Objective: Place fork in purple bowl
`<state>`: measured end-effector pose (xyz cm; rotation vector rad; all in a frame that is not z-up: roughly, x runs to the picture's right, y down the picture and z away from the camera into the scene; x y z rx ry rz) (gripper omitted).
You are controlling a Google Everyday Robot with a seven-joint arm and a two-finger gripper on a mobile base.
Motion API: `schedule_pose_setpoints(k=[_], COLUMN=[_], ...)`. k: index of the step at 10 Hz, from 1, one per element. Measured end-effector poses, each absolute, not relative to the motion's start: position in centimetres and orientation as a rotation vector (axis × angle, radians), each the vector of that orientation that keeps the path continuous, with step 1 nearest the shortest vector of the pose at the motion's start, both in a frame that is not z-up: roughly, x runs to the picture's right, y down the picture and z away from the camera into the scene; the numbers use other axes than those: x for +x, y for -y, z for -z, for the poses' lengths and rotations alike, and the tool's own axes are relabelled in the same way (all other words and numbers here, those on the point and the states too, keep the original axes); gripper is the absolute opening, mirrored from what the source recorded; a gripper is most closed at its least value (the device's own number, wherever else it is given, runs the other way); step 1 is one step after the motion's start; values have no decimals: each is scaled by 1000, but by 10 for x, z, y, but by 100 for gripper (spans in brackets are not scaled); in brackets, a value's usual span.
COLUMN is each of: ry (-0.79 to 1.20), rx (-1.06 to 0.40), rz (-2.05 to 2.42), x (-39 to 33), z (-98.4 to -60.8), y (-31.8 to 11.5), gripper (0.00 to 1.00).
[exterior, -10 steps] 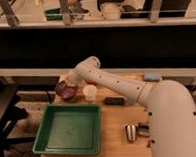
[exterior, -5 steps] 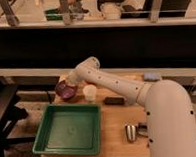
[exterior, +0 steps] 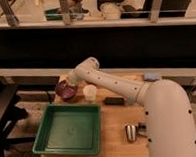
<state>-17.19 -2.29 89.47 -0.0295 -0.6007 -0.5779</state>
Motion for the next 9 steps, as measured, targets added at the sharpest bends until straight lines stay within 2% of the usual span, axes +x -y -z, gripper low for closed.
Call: schedule_pose_setpoints(k=[1,2,7,9], ry=[597,582,514,493], rx=[-26,-18,10,18], rz=[580,587,608,615], x=[-173,-173,-179,-177], z=[-895,-895,-897,-898], y=[23,25,27,25], gripper=[4,11,64,79])
